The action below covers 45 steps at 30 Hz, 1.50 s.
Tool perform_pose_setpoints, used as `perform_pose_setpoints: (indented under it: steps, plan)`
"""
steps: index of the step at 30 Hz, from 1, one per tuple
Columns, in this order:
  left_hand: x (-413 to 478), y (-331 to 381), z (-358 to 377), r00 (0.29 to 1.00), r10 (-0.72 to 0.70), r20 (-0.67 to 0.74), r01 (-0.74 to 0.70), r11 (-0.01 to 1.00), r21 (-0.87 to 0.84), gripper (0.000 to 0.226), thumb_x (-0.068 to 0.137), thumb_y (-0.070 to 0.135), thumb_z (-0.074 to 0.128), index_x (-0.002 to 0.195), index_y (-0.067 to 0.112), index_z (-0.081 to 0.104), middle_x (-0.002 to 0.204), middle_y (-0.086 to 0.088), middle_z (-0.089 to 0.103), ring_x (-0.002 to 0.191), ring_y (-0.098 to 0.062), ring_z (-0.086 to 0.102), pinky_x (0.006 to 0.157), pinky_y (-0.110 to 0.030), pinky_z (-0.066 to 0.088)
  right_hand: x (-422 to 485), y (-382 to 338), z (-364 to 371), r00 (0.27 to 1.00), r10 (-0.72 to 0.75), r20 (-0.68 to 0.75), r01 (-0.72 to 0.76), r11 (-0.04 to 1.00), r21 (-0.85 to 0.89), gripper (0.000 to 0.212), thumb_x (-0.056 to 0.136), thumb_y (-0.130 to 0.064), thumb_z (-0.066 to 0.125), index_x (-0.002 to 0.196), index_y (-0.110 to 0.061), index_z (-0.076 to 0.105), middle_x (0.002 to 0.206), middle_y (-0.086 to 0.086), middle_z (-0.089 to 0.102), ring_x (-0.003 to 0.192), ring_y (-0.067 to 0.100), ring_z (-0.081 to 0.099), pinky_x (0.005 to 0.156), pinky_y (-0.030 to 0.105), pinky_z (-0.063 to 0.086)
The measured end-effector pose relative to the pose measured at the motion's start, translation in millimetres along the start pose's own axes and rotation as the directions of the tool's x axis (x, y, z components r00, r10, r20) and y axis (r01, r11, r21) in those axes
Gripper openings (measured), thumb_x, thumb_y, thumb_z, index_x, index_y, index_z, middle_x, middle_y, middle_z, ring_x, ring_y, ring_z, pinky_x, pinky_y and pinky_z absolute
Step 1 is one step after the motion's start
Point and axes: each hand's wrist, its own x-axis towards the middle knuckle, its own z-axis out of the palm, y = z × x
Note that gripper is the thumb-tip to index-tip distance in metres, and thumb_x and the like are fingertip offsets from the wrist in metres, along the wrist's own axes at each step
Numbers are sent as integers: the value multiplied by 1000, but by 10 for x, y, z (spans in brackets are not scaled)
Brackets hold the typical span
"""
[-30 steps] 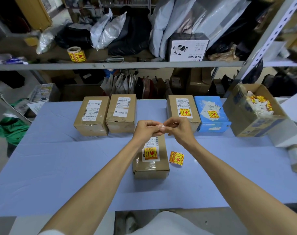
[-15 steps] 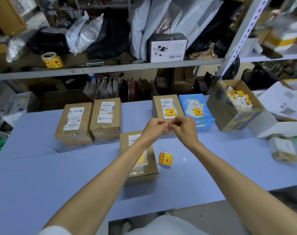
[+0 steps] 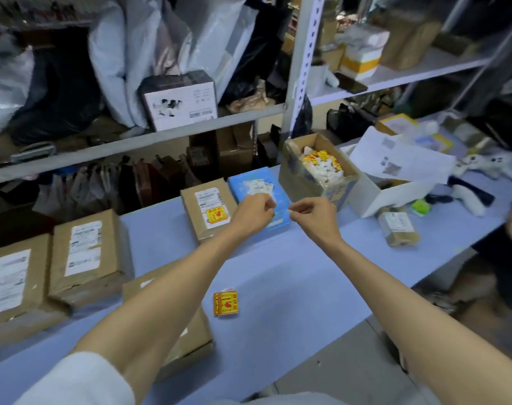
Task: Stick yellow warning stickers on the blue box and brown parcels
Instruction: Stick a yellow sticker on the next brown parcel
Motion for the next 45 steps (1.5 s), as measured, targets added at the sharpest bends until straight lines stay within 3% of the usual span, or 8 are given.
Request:
perform_pose_setpoints:
  steps: [4, 13, 19, 28, 32, 37, 41, 45]
  plan:
    - [389, 248, 56, 998, 44, 38, -47, 997, 61, 28, 89, 10, 50, 112, 9, 66, 116, -10, 67, 111, -26, 58, 95, -38, 47, 306, 130, -230, 995, 66, -76, -60, 996, 68, 8, 76, -18, 74, 76, -11, 77, 70, -3, 72, 62, 0, 61, 57, 12, 44]
    - [1161, 742, -13, 982, 161, 103, -180, 959, 219, 27, 89, 8, 46, 106, 3, 66, 107, -17, 67, 100, -34, 61, 84, -46, 53, 1248, 279, -523, 970, 16, -244, -51, 989, -140, 13, 78, -18, 74, 89, -12, 74, 89, 4, 73, 84, 19, 65, 76, 33, 52]
    - [1459, 738, -26, 989, 122, 84, -141, 953, 268, 24, 92, 11, 45, 105, 5, 65, 104, -17, 66, 95, -37, 61, 78, -43, 53, 1764, 400, -519, 973, 64, -222, -122, 959, -256, 20, 87, -20, 68, 105, -12, 70, 112, 9, 68, 107, 27, 60, 92, 42, 49]
    - [819, -276, -232, 991, -130, -40, 132, 988, 75, 27, 88, 12, 53, 112, 9, 64, 114, -12, 66, 110, -27, 58, 92, -40, 49, 1328, 11, 284, 976, -138, 167, 175, 957, -231, 13, 82, -16, 68, 92, -9, 73, 89, 3, 73, 81, 14, 65, 74, 27, 51]
    - [35, -946, -356, 928, -348, -132, 343, 937, -58, 24, 85, 10, 54, 104, 11, 68, 106, -12, 69, 103, -27, 62, 84, -29, 46, 774, -283, 925, 885, -197, 421, 292, 941, -172, 16, 80, -13, 70, 94, -6, 73, 93, 8, 73, 87, 21, 67, 80, 28, 49]
    - [-927, -1552, -471, 829, -526, -193, 511, 851, -122, 24, 82, 8, 55, 101, 12, 70, 104, -9, 71, 103, -25, 63, 89, -32, 49, 11, -475, 1518, 725, -212, 655, 402, 903, -152, 19, 81, -12, 65, 97, -5, 70, 99, 11, 72, 95, 28, 65, 82, 37, 51]
    - [-1564, -1823, -415, 766, -599, -231, 558, 799, -223, 29, 79, 0, 54, 100, 13, 68, 106, -7, 69, 104, -23, 63, 91, -31, 49, -461, -466, 1844, 651, -183, 737, 422, 894, -151, 22, 81, -12, 66, 100, -1, 67, 100, 15, 70, 97, 31, 64, 79, 34, 48]
    - [-1970, -1926, -246, 707, -631, -320, 570, 776, -270, 41, 75, -2, 66, 113, 12, 59, 120, -6, 52, 112, -24, 54, 97, -32, 44, -857, -288, 2019, 706, -98, 701, 309, 934, -181, 26, 82, -15, 66, 104, -4, 58, 100, 11, 66, 96, 29, 61, 79, 39, 50]
